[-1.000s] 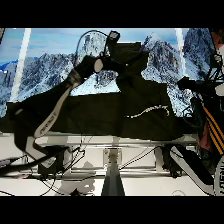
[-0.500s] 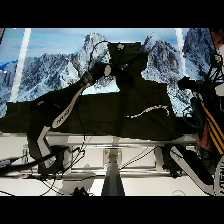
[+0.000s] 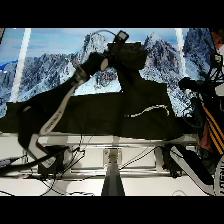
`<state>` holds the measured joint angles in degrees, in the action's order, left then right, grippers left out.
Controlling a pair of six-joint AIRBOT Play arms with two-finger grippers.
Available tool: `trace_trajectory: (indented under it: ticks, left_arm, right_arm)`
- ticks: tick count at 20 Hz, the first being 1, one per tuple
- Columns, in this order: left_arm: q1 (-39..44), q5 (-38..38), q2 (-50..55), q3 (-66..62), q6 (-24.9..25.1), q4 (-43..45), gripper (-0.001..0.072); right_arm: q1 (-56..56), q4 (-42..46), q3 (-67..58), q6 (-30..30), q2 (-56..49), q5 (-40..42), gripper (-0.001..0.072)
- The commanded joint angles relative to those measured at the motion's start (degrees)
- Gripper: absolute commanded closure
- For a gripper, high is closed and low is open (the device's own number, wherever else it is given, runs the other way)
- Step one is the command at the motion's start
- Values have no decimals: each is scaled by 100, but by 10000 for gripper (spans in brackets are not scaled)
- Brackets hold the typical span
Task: Fold the clothes and pants, and hang the long-sleeved shirts on hangers.
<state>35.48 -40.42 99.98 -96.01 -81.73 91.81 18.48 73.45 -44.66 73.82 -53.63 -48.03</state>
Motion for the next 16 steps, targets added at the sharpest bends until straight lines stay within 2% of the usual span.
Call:
trace_trajectory:
  ticks: [1,3,5,10,11,12,13,14,15,16]
  left_arm:
    - [-160,-2127,-955,-2,-120,595,694]
    - [-282,-3012,-1353,177,-610,295,694]
    - [-321,-3222,-1733,837,-1058,-533,694]
    - [271,-1709,-2463,3950,-1064,-3445,694]
    - [365,-1593,-2520,4325,-1062,-3838,692]
    - [398,-1589,-2531,4524,-1040,-4004,658]
    - [393,-1582,-2533,4544,-1038,-3952,385]
    - [302,-1449,-2549,4498,-918,-3926,45]
    - [151,-1207,-2557,4387,-649,-3921,-1]
    - [-33,-894,-2555,4234,-470,-3921,-2]
  right_arm:
    - [4,55,-4,2,0,7,86]
    - [4,52,-2,2,0,7,86]
    - [4,52,-4,2,-2,7,86]
    - [4,52,-4,2,0,-20,86]
    - [4,50,-4,2,0,-17,86]
    - [4,50,-4,2,-2,-9,86]
    - [4,48,-2,2,-2,11,86]
    - [4,46,-4,2,-2,39,86]
    - [4,46,-4,2,-2,70,86]
    - [4,42,-4,2,-2,74,86]
